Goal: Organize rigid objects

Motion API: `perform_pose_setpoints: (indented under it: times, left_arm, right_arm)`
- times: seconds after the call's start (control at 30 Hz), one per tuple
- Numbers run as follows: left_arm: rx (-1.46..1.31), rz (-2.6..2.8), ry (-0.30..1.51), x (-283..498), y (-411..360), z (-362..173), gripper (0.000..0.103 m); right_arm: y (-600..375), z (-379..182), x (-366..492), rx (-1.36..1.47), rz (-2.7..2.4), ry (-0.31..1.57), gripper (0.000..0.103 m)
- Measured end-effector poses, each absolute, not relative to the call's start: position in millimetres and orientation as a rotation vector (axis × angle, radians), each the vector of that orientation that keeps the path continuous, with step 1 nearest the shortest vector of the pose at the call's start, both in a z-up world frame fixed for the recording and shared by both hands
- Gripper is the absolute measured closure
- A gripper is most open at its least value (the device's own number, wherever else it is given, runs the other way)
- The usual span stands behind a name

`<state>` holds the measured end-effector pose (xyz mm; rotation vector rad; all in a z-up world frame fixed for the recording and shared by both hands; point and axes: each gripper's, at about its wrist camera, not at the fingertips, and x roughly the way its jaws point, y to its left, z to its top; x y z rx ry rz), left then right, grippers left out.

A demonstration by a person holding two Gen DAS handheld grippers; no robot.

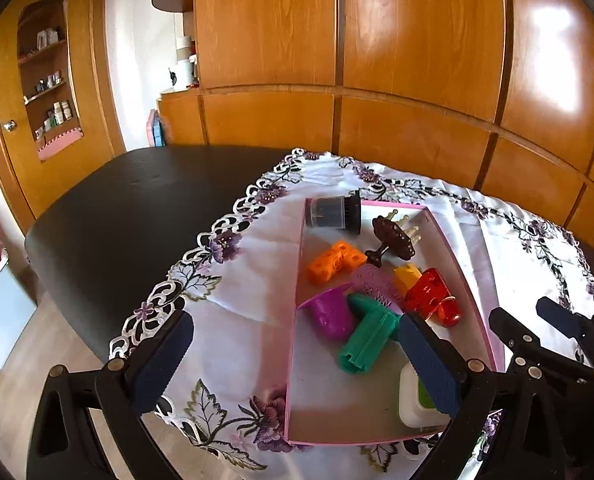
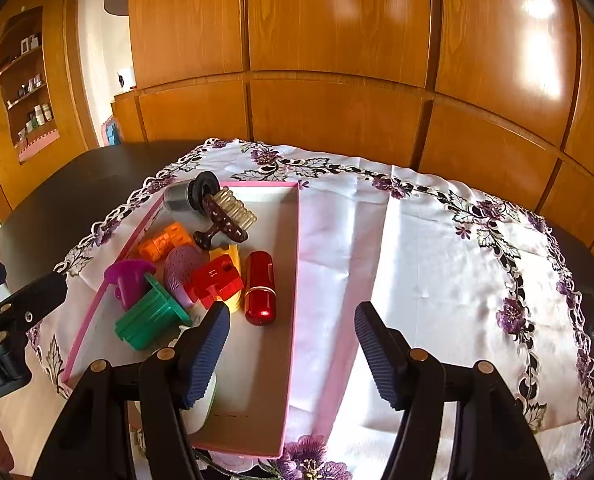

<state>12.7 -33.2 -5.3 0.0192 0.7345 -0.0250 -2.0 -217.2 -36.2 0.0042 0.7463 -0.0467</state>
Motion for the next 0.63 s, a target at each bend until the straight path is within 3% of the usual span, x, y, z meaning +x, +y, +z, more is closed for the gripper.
perform_pose_setpoints:
  times: [0.63]
  left_arm:
    - [-0.007, -0.029, 0.692, 6.3, -26.5, 2.7, 0.0]
  right_arm:
    - [-212.7, -32.7, -7.9, -0.002, -0.046, 0.736, 0.037]
